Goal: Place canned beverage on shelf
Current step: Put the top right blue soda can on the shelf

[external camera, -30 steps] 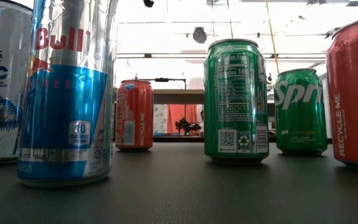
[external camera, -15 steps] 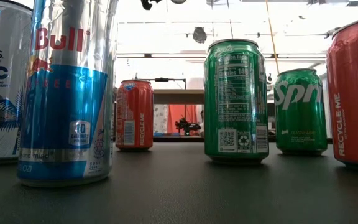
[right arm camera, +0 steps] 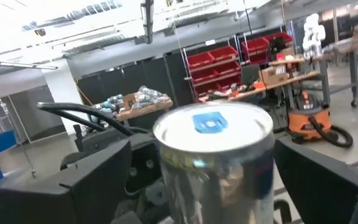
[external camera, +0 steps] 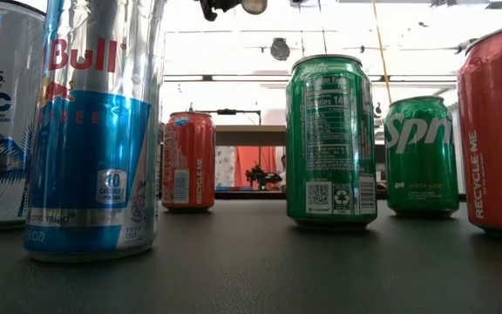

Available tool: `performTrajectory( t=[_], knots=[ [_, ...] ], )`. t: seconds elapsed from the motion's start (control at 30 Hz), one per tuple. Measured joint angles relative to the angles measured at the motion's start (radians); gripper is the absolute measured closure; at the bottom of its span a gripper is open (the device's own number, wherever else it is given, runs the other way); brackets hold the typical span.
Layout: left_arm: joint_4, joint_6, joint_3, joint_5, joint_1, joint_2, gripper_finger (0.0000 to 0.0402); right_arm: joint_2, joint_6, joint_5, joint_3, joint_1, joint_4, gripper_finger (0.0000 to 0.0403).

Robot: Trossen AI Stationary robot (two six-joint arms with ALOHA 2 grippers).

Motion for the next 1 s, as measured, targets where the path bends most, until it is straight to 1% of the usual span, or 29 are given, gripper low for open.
performTrajectory(
  t=[0.37, 0.53, 0.67, 0.87, 1.0],
  knots=[
    [0.001, 0.000, 0.000, 0.000, 0.004, 0.000, 0.0184, 0.001, -0.040, 0.003, 0.000, 0.000, 0.007, 0.0113],
    [0.000, 0.000, 0.000, 0.000, 0.005, 0.000, 0.0184, 0.001, -0.044, 0.008, 0.000, 0.000, 0.007, 0.0135],
    [-0.001, 0.000, 0.000, 0.000, 0.005, 0.000, 0.0184, 0.005, -0.042, 0.007, 0.000, 0.000, 0.009, 0.0134],
    [-0.002, 0.000, 0.000, 0.000, 0.005, 0.000, 0.0184, 0.005, -0.023, 0.000, 0.000, 0.000, 0.009, 0.0101],
    [-0.002, -0.001, 0.000, 0.000, 0.005, 0.000, 0.0184, 0.005, -0.024, -0.018, 0.000, -0.001, 0.011, 0.0102]
  ],
)
